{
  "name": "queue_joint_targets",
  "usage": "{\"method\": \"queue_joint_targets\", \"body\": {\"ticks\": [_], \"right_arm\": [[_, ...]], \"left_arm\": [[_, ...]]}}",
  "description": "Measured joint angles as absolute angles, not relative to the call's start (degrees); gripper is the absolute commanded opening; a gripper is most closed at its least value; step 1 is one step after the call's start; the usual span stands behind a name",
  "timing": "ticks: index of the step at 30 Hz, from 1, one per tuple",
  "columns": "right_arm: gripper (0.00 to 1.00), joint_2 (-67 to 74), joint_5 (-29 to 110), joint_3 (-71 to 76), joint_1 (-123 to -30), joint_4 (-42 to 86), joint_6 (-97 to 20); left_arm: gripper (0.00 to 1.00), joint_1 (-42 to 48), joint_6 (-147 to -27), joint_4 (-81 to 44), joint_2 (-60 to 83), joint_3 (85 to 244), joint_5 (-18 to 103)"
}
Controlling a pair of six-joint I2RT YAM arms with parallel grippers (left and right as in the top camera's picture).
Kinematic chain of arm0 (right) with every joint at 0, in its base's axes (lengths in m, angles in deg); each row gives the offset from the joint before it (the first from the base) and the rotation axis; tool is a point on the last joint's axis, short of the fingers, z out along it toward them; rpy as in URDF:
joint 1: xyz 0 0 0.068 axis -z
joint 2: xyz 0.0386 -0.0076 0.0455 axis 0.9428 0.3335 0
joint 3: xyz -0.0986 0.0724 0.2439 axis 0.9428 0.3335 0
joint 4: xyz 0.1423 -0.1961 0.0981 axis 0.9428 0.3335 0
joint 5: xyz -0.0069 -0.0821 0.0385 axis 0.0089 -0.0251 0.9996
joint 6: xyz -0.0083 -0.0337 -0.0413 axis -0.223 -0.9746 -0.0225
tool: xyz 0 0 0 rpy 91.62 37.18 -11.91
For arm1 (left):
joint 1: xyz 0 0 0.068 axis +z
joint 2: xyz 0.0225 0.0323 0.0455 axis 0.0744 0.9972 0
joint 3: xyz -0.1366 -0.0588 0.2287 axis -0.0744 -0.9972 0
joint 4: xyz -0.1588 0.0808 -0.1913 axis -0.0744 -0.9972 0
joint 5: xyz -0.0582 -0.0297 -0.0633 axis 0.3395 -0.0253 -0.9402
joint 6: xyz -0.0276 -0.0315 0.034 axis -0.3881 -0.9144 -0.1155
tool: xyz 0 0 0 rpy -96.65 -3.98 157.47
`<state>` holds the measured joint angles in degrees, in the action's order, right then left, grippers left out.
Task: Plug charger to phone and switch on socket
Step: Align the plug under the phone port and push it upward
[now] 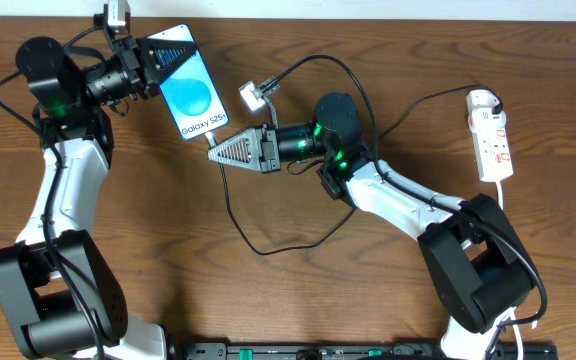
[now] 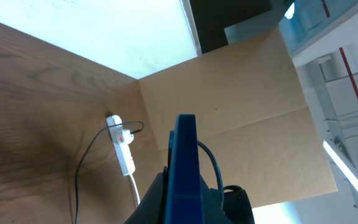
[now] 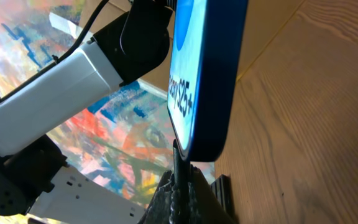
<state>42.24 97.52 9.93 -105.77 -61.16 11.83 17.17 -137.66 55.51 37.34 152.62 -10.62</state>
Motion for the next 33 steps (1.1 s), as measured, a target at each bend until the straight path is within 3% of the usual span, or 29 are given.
{"method": "queue_joint_targets", "body": {"ticks": [33], "right_arm": [[0.01, 42.2, 96.3, 9.9, -105.8, -61.2, 17.8]], "left_arm": [[0.08, 16.5, -136.3, 55.7, 37.3, 152.6, -9.3]]}}
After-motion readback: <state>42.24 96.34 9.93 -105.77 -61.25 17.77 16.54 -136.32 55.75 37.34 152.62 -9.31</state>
